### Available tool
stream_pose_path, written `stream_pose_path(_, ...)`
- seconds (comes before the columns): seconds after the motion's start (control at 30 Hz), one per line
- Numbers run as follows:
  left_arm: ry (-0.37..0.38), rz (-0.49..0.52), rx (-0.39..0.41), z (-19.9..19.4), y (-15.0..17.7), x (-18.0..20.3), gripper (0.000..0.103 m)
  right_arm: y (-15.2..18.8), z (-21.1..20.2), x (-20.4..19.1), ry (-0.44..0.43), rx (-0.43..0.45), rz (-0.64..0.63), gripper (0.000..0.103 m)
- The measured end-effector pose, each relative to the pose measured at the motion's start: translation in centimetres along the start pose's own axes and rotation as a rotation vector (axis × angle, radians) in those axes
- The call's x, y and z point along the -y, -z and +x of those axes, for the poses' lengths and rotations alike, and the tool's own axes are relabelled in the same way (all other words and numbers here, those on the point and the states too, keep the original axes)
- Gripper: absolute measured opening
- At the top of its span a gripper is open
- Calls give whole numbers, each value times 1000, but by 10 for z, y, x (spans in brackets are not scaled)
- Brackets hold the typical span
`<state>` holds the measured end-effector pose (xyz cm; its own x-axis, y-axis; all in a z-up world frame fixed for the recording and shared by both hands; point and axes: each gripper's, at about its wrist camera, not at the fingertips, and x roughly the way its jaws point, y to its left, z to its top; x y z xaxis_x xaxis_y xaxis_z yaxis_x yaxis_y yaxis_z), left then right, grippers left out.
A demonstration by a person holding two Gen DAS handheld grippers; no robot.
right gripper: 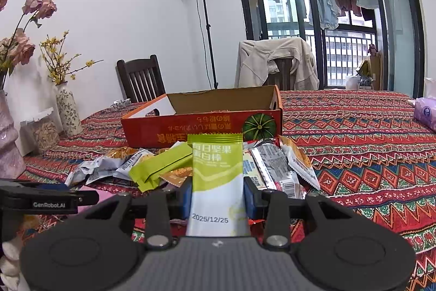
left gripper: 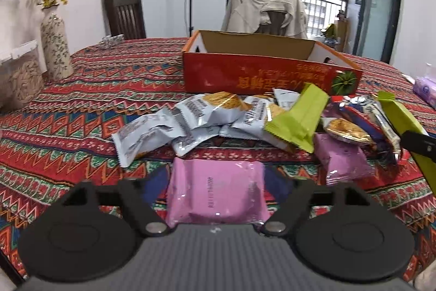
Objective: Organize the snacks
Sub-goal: 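Lift the white-green bar with the right gripper while the left lifts the pink packet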
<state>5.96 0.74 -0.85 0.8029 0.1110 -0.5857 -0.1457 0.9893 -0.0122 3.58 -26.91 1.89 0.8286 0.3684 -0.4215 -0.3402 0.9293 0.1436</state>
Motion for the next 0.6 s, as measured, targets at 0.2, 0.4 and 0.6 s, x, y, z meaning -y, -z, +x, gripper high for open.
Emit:
stream_pose_path(0.2, -34, 10, -93, 25, 0, 0, 97, 2, 5, -2, -8, -12, 0, 36)
stream_pose_path(0.4, -25, 3, -85, 28, 3, 0, 82, 4, 5, -2, -9, -18, 2, 36)
stream_pose_path(0.6, 16, -17, -52, 14, 9, -1, 71, 6, 6, -2, -15, -18, 4, 36)
